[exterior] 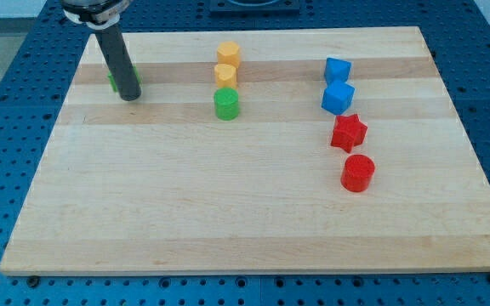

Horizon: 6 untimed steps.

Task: Move the green star a bit left

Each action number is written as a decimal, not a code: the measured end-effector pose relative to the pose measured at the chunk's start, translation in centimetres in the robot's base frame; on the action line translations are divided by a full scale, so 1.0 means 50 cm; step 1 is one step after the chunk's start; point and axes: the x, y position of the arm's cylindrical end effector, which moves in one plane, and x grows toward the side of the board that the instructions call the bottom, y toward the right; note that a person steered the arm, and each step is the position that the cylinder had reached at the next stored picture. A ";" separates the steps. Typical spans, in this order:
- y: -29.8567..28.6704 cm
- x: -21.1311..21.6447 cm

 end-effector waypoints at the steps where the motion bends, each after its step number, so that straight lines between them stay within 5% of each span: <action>1: 0.000 -0.046; 2: 0.000 -0.099; 4: -0.006 -0.045; 6: -0.008 -0.136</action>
